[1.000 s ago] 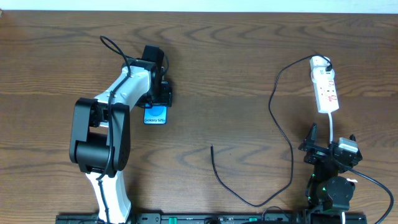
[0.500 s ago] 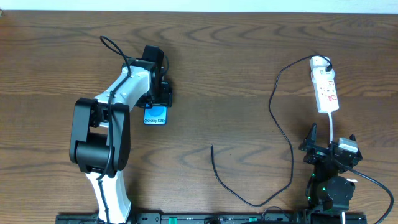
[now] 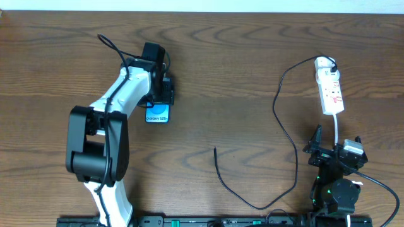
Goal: Plug charger to phone and switch on socket
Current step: 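Lift the phone with the left gripper and raise it upright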
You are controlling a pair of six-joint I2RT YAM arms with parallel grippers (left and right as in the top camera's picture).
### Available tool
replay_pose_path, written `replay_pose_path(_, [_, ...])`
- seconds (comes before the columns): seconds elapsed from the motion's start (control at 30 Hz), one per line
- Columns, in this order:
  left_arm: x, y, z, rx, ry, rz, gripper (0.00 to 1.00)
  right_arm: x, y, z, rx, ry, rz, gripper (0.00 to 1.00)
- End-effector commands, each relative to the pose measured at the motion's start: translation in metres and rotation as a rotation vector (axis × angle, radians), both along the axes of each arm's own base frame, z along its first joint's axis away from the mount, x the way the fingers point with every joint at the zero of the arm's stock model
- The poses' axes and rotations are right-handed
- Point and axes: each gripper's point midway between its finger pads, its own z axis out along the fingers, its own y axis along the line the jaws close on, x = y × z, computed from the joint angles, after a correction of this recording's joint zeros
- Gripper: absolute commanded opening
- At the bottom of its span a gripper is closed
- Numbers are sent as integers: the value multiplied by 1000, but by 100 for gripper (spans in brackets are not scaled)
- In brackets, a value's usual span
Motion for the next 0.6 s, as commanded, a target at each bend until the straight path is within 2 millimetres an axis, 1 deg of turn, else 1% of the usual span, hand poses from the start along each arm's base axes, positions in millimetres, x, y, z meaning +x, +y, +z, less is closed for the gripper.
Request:
replay_pose_path(0.0, [11, -2, 26, -15, -64, -13, 7, -1, -3, 1, 13, -8, -16, 99])
replay_pose_path(0.23, [6, -4, 38, -29, -68, -15, 7, -1, -3, 1, 13, -8, -16, 99])
replay_pose_path(0.57, [0, -35, 78, -233, -115, -5, 7, -1, -3, 1, 13, -8, -16, 99])
